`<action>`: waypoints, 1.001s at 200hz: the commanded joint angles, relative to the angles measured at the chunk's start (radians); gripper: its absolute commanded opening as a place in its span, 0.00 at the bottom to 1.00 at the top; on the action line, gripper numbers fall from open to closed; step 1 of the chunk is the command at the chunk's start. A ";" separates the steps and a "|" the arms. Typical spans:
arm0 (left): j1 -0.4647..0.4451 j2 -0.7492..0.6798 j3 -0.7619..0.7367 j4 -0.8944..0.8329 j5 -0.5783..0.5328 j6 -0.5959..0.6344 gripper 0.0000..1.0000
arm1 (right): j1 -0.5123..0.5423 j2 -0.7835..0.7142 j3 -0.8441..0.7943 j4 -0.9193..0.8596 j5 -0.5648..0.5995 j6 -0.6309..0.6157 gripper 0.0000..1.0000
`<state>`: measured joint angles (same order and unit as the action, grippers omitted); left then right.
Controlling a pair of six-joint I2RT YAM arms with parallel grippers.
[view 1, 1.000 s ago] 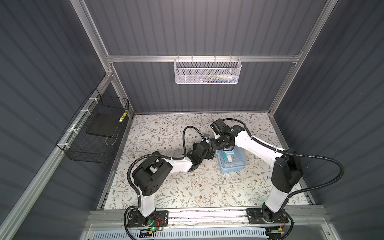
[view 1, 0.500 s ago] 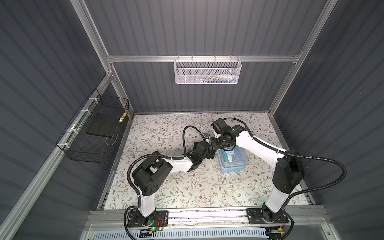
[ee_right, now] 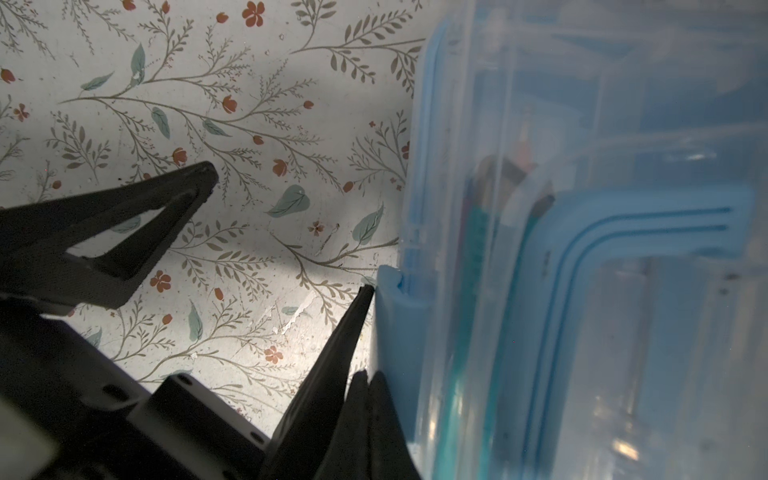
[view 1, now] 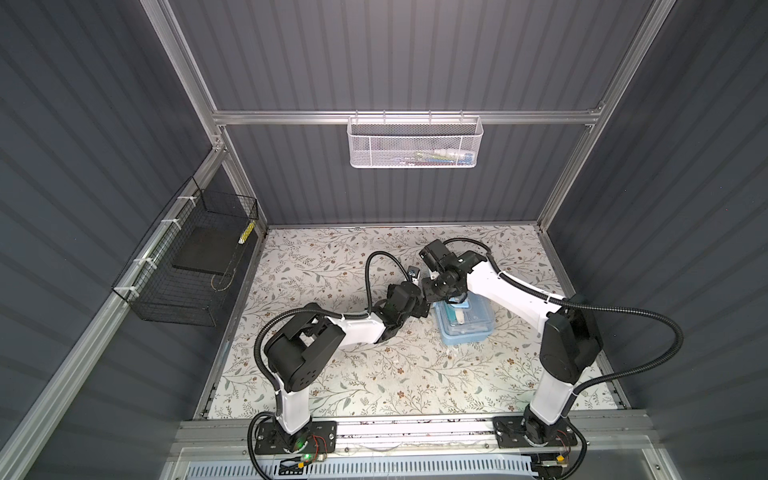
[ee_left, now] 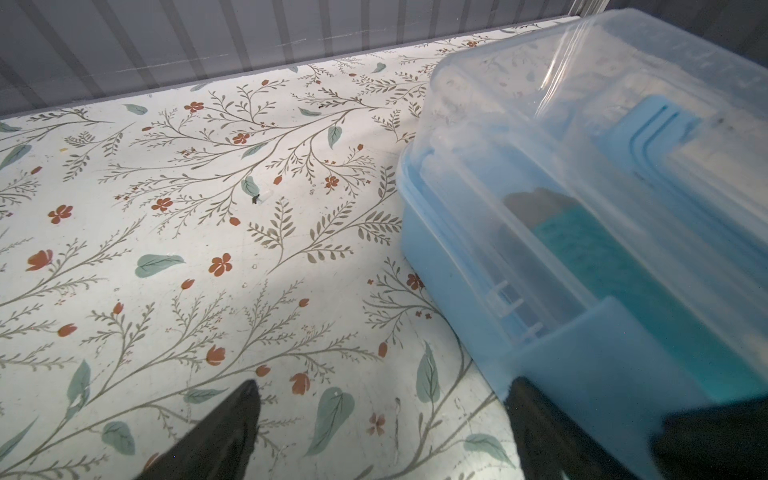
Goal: Pack the tool kit
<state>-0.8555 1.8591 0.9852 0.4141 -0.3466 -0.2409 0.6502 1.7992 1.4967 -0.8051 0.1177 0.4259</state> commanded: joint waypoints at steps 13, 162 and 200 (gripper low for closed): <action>-0.008 0.009 0.022 0.033 0.032 -0.012 0.94 | -0.006 0.008 0.013 -0.065 0.071 -0.005 0.00; -0.007 0.009 0.033 0.000 0.047 -0.005 0.94 | 0.000 -0.010 0.038 -0.090 0.110 -0.011 0.09; -0.008 0.009 0.039 -0.004 0.050 -0.006 0.94 | -0.001 0.017 0.048 -0.096 0.111 -0.014 0.06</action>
<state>-0.8555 1.8591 0.9871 0.4011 -0.3386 -0.2405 0.6540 1.7981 1.5246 -0.8474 0.1848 0.4183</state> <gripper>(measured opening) 0.940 0.065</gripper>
